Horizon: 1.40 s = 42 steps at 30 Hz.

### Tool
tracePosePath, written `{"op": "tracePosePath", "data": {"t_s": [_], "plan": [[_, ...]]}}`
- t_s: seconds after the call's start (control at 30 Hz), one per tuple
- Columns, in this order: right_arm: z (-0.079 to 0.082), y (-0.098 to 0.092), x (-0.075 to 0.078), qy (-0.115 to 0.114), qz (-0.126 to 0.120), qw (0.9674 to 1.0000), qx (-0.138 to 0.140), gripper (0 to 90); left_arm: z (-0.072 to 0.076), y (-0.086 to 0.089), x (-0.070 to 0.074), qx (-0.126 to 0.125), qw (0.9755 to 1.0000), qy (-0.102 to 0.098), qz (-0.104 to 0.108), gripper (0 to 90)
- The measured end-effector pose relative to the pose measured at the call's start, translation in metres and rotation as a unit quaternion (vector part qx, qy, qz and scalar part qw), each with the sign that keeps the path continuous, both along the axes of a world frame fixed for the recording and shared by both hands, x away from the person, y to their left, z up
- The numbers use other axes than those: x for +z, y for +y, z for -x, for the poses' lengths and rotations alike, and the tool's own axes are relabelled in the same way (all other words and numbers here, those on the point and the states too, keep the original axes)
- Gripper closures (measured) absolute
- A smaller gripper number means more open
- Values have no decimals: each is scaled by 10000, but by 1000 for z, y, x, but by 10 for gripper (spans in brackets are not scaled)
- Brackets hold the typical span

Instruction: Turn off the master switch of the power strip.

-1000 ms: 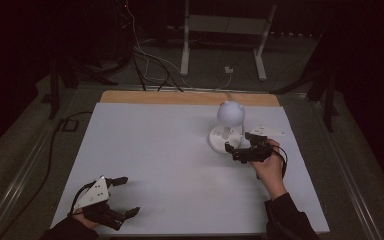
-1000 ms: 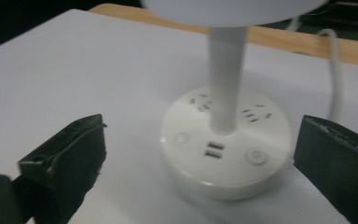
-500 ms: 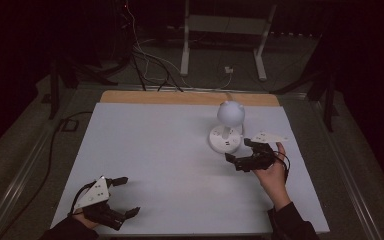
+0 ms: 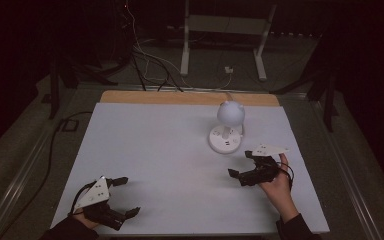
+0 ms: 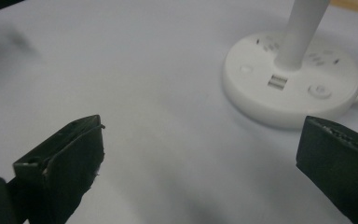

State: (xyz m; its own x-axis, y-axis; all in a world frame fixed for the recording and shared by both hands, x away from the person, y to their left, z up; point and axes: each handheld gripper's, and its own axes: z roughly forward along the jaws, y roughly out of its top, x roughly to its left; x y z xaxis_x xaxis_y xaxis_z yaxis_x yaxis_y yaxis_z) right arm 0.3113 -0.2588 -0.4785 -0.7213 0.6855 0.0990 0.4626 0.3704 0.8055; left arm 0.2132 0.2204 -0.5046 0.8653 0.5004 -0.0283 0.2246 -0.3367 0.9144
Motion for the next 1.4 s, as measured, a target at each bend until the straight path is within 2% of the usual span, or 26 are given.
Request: {"op": "tracePosePath", "data": {"t_s": [0.33,0.83,0.97,1.17,1.4], "plan": [[21,-18,-17,61,-77,9999,-21,7,0,-1,0,6,10000,17,-12,4],[46,-41,-37,153,299,9994,-20,7,0,-1,0,13,10000,16,-10,3],[51,-46,-39,140,352,9993,-31,8,0,-1,0,15,10000,14,-19,3],[57,-59,-44,171,267,9993,-188,7,0,-1,-1,8,10000,19,-27,4],[56,-60,-46,191,259,9993,-209,8,0,-1,-1,5,10000,25,-49,3]]}}
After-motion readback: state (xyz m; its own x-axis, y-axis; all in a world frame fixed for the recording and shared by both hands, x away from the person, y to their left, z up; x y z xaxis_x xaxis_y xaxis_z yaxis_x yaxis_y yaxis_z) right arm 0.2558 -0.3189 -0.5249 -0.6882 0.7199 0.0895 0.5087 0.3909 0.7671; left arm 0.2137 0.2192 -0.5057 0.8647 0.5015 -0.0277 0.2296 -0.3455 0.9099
